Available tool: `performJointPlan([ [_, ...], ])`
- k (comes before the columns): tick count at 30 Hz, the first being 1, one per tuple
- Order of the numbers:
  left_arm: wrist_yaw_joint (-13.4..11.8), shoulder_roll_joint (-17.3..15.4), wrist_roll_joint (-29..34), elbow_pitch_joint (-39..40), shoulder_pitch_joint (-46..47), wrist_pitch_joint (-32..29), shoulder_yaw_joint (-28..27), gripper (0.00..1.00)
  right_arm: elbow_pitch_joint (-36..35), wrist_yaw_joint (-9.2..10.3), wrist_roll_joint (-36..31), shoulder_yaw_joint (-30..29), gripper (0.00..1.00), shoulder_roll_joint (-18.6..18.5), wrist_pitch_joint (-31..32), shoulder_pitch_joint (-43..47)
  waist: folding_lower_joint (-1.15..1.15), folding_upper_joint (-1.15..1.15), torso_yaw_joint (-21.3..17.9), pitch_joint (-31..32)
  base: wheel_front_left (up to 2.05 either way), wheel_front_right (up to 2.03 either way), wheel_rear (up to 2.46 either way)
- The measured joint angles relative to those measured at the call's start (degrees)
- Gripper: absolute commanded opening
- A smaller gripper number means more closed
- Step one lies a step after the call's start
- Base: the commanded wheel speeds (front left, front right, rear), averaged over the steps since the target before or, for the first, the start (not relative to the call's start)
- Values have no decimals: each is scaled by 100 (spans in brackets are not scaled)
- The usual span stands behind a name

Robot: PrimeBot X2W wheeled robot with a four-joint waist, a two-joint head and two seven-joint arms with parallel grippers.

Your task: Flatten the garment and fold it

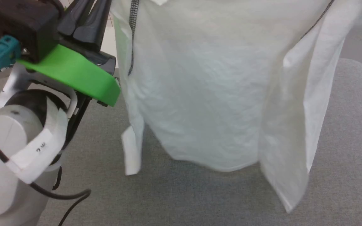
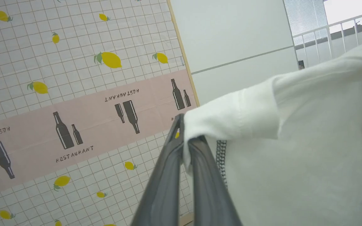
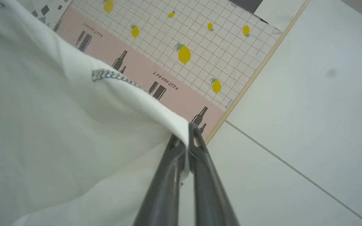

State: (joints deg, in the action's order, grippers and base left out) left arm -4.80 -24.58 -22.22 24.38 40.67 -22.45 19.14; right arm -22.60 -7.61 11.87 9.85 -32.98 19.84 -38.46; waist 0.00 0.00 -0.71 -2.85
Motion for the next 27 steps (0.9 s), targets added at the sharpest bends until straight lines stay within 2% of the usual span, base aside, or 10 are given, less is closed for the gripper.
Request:
performJointPlan([
  [7, -59, -1, -296, -21, 214, -590, -48, 0, -213, 0, 402, 63, 0, 91, 565, -33, 0, 0, -51, -47, 0, 0, 0],
  [14, -159, 316, -623, -887, 994, -867, -154, 0, 130, 0, 683, 376, 0, 34, 795, -727, 0, 0, -56, -440, 0, 0, 0],
  [21, -189, 308, -303, -2191, 2341, -977, -160, 0, 1300, 0, 765, 1039, 0, 153, 865, -2327, 0, 0, -104, -973, 0, 0, 0],
  [27, -423, 528, 212, -3144, 3734, -614, -151, 0, 2573, -1, 430, 1522, 0, 199, 573, -4048, 0, 0, -121, -1586, 0, 0, 0],
])
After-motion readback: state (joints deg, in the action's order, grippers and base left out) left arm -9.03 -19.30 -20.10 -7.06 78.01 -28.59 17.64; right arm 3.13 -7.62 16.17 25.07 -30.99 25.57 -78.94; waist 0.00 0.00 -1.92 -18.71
